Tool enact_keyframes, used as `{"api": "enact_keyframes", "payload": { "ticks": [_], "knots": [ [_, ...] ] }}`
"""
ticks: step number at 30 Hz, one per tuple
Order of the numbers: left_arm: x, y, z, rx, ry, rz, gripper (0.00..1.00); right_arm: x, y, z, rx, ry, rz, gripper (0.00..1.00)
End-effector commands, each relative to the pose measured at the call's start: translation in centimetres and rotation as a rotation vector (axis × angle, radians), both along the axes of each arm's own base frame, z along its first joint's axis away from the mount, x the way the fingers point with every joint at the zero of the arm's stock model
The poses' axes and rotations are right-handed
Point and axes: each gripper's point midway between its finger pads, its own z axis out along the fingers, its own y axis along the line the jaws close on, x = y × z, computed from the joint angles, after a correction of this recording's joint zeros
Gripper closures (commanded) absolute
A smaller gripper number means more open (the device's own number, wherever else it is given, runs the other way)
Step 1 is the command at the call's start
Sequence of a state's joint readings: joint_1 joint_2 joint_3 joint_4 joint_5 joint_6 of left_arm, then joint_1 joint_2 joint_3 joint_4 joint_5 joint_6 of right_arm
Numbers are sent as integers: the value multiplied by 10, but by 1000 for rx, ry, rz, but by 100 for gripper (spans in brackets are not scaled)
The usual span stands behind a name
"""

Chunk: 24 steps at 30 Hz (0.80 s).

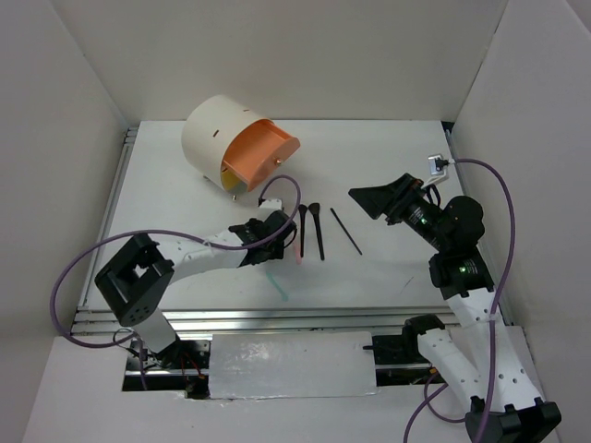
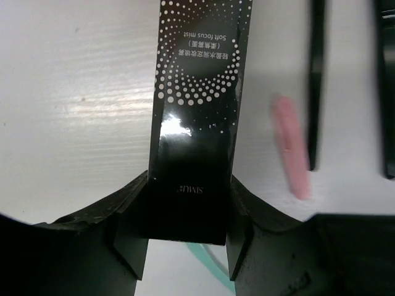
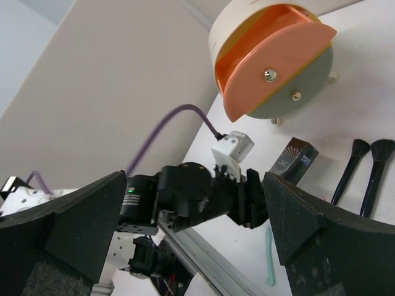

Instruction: Organize the makeup

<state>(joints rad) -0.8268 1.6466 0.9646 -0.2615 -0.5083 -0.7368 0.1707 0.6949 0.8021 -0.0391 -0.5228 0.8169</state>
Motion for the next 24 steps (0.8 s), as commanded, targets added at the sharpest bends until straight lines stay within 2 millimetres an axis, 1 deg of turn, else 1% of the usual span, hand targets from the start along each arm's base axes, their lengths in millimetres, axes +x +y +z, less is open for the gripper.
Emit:
{"api": "enact_keyframes", "payload": {
  "ticks": [1, 2, 3, 4, 6, 7, 8, 9, 11, 12, 13, 14, 15, 16, 17, 18, 19, 20, 21, 22, 23, 24],
  "knots": [
    [14, -38, 80, -117, -150, -99, 99, -3, -2, 17, 5, -53, -19, 0],
    [11, -46, 89, -134, -159, -146, 99, -3, -3, 18, 3, -55, -21, 0],
    [2, -63, 106, -202, -157, -236, 99, -1, -4, 17, 1, -51, -32, 0],
    [-2, -70, 116, -209, -167, -308, 100, -1, -5, 19, 1, -56, -35, 0],
    [-10, -82, 146, -267, -190, -401, 100, 0, -6, 20, 0, -55, -49, 0],
    [-21, -92, 155, -293, -182, -505, 100, -1, -7, 24, 2, -63, -53, 0],
    [-28, -94, 169, -310, -190, -553, 100, -2, -8, 27, 3, -70, -61, 0],
    [-31, -99, 190, -338, -217, -595, 100, -2, -10, 29, 5, -68, -72, 0],
    [-40, -104, 217, -357, -250, -695, 100, -3, -16, 42, 22, -101, -111, 0],
    [-42, -101, 229, -349, -262, -712, 100, -8, -19, 52, 36, -136, -127, 0],
    [-40, -103, 260, -363, -318, -725, 100, -10, -22, 61, 46, -160, -143, 0],
    [-36, -98, 274, -338, -352, -722, 100, -11, -28, 69, 54, -183, -180, 0],
    [-33, -94, 303, -334, -396, -707, 100, -14, -31, 75, 59, -202, -193, 0],
    [-29, -90, 317, -310, -437, -699, 100, -16, -35, 85, 63, -224, -211, 0],
    [-17, -80, 327, -261, -478, -644, 100, -13, -36, 86, 52, -225, -226, 0],
    [-10, -74, 349, -252, -538, -604, 100, -13, -37, 87, 46, -225, -232, 0],
    [0, -64, 356, -208, -577, -565, 100, -13, -38, 92, 40, -233, -235, 0],
    [11, -54, 364, -179, -614, -504, 100, -8, -37, 88, 33, -208, -238, 0],
    [23, -42, 373, -153, -655, -439, 100, -7, -38, 88, 33, -204, -242, 0],
    [31, -36, 387, -155, -699, -424, 100, -6, -39, 86, 36, -197, -246, 0],
    [48, -18, 394, -140, -722, -379, 100, -8, -39, 88, 43, -201, -243, 0],
    [54, -16, 400, -149, -743, -401, 100, -8, -38, 87, 44, -200, -237, 0]
  ]
}}
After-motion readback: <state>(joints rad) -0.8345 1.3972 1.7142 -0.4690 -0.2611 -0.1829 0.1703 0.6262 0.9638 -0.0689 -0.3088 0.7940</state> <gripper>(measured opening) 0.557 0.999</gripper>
